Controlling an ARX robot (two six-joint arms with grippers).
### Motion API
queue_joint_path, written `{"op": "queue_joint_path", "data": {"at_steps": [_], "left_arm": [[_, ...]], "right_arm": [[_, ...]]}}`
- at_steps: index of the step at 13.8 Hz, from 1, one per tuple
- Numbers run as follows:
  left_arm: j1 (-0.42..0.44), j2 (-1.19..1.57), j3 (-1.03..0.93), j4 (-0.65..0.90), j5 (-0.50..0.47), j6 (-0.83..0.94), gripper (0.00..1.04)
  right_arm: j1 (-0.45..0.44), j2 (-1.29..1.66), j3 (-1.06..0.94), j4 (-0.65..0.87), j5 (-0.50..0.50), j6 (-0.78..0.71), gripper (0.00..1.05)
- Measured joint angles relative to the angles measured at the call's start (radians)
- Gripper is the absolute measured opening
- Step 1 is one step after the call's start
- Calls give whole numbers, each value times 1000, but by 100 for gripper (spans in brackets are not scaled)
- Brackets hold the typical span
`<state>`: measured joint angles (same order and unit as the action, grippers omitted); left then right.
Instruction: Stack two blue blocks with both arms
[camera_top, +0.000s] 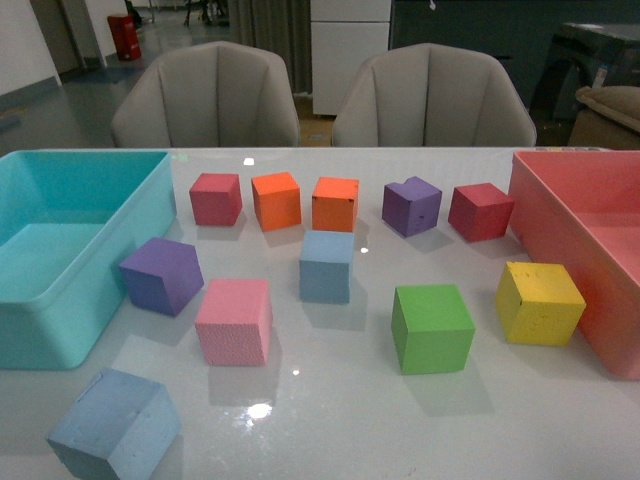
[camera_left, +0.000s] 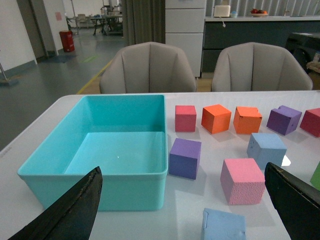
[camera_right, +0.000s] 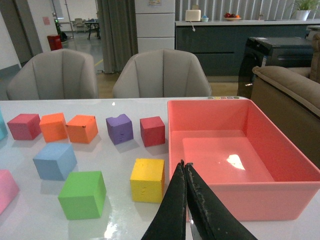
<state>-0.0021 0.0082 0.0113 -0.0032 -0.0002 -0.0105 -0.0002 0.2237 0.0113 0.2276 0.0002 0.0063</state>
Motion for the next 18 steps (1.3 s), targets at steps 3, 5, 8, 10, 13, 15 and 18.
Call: {"op": "queue_joint_path", "data": {"at_steps": [3,5,8,10,13,15,18], "left_arm": [[0,0,0,0,0,0,98],[0,0,0,0,0,0,98],[0,0,0,0,0,0,98],[0,0,0,0,0,0,98],[0,0,0,0,0,0,98],[-51,39,28,-91,-123,-16,98],[-41,577,130,359,-175,-15,98]], "right_arm": [[0,-51,0,-51,0,0,2],[0,-203,0,-235,0,0,2],[0,-219,0,-229,0,-1,3],[0,-219,0,-231,0,-1,29],[0,-219,0,-231,0,-1,68],[0,-219,0,-232,0,-1,94],[0,-219,0,-231,0,0,98]]}}
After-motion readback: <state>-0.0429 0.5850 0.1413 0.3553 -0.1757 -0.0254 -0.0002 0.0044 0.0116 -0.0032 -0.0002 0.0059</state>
